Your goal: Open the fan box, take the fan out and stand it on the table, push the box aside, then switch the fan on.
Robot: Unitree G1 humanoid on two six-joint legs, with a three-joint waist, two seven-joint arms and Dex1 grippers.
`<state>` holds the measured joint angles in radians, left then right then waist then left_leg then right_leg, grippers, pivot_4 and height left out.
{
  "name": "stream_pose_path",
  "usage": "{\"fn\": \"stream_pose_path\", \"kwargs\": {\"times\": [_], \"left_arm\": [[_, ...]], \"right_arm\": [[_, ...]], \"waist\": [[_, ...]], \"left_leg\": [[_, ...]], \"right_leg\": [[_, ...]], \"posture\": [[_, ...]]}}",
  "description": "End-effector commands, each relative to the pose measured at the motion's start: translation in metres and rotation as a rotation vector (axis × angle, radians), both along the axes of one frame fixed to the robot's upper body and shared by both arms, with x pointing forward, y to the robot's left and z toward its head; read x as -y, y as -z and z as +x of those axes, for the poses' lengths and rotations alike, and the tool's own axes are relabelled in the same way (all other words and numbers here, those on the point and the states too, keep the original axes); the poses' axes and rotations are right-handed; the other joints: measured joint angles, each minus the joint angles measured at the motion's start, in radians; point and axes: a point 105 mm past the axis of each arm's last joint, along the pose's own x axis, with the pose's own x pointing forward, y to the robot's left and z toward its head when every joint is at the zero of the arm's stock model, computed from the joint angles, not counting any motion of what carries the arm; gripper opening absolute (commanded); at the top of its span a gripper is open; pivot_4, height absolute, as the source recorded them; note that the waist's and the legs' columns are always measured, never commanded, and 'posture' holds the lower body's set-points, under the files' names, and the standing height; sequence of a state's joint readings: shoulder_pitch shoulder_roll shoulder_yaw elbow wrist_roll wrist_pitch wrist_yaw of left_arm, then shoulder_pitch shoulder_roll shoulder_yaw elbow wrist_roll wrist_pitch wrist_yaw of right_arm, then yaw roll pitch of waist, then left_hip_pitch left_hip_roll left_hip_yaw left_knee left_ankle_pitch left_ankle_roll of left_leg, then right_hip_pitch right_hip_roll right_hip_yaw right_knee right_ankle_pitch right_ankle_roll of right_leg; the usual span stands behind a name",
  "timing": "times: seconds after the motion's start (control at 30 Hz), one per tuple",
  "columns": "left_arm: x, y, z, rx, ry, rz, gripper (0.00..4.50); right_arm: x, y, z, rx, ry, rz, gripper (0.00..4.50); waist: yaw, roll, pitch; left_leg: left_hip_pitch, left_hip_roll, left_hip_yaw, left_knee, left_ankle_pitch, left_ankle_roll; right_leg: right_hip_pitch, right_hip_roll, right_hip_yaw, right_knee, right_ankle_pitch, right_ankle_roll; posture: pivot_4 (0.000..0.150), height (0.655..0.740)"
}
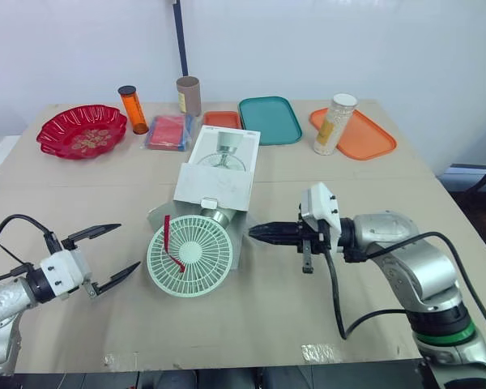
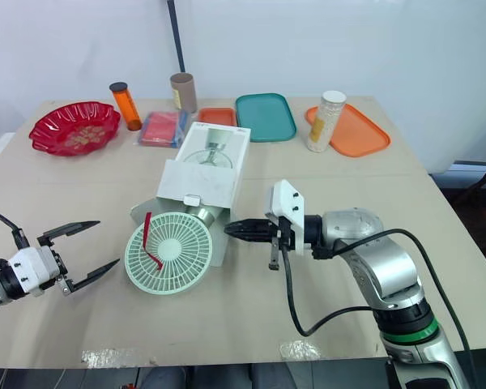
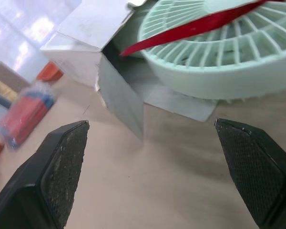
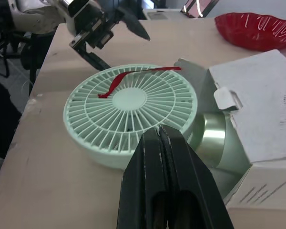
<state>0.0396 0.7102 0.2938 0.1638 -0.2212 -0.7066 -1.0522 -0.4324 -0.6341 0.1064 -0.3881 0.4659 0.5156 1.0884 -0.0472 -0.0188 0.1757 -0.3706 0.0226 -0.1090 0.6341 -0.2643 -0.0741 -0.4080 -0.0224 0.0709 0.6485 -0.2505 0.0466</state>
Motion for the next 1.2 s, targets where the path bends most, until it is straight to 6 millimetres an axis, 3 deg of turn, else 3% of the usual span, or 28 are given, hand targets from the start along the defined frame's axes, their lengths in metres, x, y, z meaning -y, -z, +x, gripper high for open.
{"fn": "stream_pose_path", "kwargs": {"times": [0.03, 0.33, 0.7, 1.2], "left_arm": [[0.002, -0.009, 0.001, 0.183, 0.046, 0.107, 4.49], [0.006, 0.006, -0.003, 0.378, 0.177, 0.291, 4.49], [0.028, 0.014, 0.005, 0.514, 0.271, 0.32, 4.49], [0.052, 0.006, 0.023, 0.651, 0.377, 0.504, 4.49]], "right_arm": [[-0.002, -0.006, -0.001, 0.049, -0.012, 0.008, 0.0], [-0.003, -0.001, -0.002, 0.043, -0.011, -0.006, 0.0], [-0.006, 0.0, 0.001, 0.047, 0.007, -0.012, 0.0], [-0.007, 0.001, 0.003, 0.056, 0.044, -0.015, 0.0]], "waist": [[0.0, 0.0, 0.0], [0.0, 0.0, 0.0], [-0.001, 0.0, 0.0], [0.001, 0.0, 0.0]], "left_leg": [[0.0, 0.0, 0.0, 0.0, 0.0, 0.0], [0.0, 0.0, 0.0, 0.0, 0.0, 0.0], [0.0, -0.001, 0.0, 0.001, 0.0, 0.0], [0.0, -0.001, -0.001, 0.002, 0.0, 0.001]], "right_leg": [[0.0, 0.0, 0.0, 0.0, 0.0, 0.0], [0.0, 0.0, 0.0, 0.0, 0.001, 0.0], [0.001, -0.001, 0.0, 0.001, 0.001, 0.0], [0.001, -0.001, 0.0, 0.003, 0.002, 0.001]], "posture": [[0.15, 0.74], [0.15, 0.74], [0.15, 0.74], [0.15, 0.74]]}}
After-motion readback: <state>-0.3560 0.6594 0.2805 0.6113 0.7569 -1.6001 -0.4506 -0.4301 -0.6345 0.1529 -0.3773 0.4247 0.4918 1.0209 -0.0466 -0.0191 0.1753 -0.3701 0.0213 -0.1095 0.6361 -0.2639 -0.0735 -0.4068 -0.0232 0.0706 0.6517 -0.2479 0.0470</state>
